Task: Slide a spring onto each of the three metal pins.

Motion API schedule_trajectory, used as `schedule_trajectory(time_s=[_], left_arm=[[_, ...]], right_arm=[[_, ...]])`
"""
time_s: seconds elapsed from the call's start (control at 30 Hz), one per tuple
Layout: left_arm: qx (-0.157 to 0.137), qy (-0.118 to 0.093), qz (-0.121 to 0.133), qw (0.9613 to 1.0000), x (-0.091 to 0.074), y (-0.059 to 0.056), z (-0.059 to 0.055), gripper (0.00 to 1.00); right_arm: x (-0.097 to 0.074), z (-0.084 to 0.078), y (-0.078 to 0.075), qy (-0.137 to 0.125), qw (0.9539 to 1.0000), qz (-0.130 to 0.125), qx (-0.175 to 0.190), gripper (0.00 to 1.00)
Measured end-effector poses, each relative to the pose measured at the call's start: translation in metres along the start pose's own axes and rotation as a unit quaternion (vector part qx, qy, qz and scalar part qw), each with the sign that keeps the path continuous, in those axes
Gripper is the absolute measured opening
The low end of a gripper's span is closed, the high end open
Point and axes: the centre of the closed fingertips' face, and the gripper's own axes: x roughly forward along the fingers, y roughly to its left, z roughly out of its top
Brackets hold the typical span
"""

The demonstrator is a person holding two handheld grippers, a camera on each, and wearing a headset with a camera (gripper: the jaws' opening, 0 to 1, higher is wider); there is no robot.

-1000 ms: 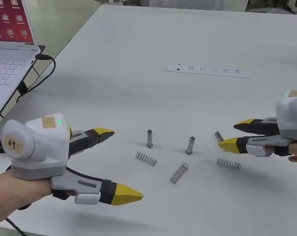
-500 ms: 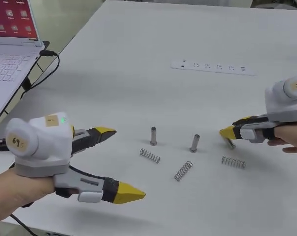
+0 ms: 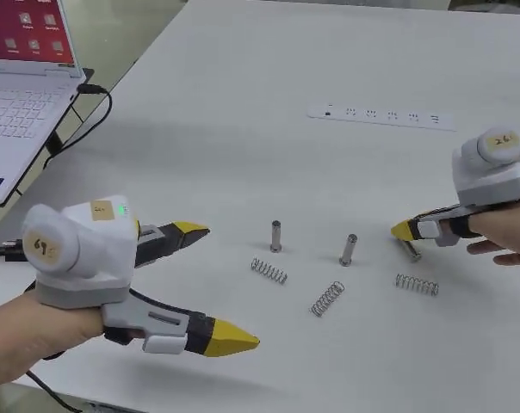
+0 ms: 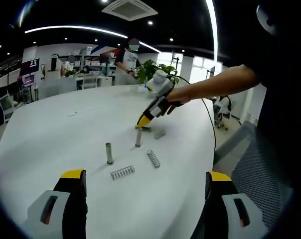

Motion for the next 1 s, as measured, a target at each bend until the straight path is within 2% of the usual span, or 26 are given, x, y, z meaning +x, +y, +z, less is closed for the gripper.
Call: schedule_trajectory(time_s=[0.17,0.27,0.5,0.8,1.0], left_arm=[[-0.002,-0.002,0.001,1.0,-0.001,0.001,0.0,0.96],[-0.002,-0.005,0.001,1.0,-0.001,0.002,0.002,0.96],[-0.002,-0.013,-0.002,0.9999,0.0,0.002,0.005,0.98],[-0.003,-0.009,-0.003,0.9999,-0.001,0.002,0.003,0.98],[-0.004,-0.008,-0.002,1.0,-0.002,0.001,0.002,0.97]], right_arm=[[0.005,-0.004,0.001,0.011,0.9999,-0.005,-0.003,0.12],[0.007,-0.006,0.0,0.023,0.9995,-0.018,-0.016,0.09],[0.01,-0.008,0.001,0.031,0.9991,-0.018,-0.021,0.08],[0.008,-0.006,-0.003,0.024,0.9995,-0.019,-0.006,0.06],[0.0,-0.011,-0.001,0.014,0.9998,-0.011,-0.003,0.05]])
